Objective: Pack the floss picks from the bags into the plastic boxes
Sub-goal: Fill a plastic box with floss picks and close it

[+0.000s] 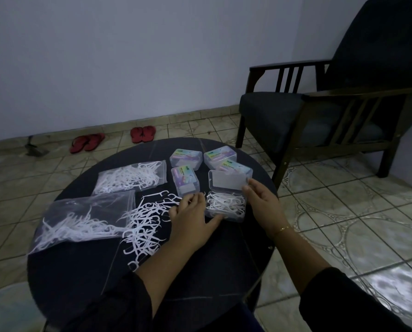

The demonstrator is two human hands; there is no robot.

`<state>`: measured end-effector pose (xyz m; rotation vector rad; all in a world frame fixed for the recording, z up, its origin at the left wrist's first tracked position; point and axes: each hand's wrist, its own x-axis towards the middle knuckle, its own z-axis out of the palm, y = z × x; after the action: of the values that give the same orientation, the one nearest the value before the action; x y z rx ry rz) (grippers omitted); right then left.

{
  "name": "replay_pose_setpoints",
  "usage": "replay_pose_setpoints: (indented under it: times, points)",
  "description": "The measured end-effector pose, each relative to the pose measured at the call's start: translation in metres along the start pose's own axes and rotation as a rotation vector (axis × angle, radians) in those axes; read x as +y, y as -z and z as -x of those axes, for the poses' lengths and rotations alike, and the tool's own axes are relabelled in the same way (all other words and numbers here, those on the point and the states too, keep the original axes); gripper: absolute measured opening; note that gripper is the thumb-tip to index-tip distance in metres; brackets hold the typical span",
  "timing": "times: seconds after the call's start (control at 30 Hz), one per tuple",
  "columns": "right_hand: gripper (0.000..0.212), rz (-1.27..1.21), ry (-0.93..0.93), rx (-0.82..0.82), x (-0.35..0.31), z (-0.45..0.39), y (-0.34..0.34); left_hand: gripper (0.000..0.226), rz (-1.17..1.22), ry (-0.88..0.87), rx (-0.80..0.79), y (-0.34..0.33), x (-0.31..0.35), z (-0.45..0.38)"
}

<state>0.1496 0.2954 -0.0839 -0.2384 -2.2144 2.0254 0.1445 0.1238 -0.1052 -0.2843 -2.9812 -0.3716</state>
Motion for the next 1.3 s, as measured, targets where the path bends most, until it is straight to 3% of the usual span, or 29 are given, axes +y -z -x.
replay_pose_setpoints:
  times: [0.2,0.63,0.87,1.3]
  points:
    - [0.014,0.069,0.056,0.013,0.002,0.006,0.0,0.074,-0.025,-0.031,-0.021,0.002,-0.001,-0.002]
    - [0.021,0.29,0.063,-0.061,0.011,0.017,0.001,0.064,0.015,0.017,0.0,0.004,-0.007,-0.001]
    - [0.031,0.494,0.127,-0.129,0.007,0.019,-0.001,0.076,-0.028,0.044,0.036,0.006,-0.005,-0.004]
    - [0.031,0.655,0.181,-0.12,0.013,0.007,-0.009,0.048,-0.15,-0.151,0.15,0.004,-0.004,-0.007]
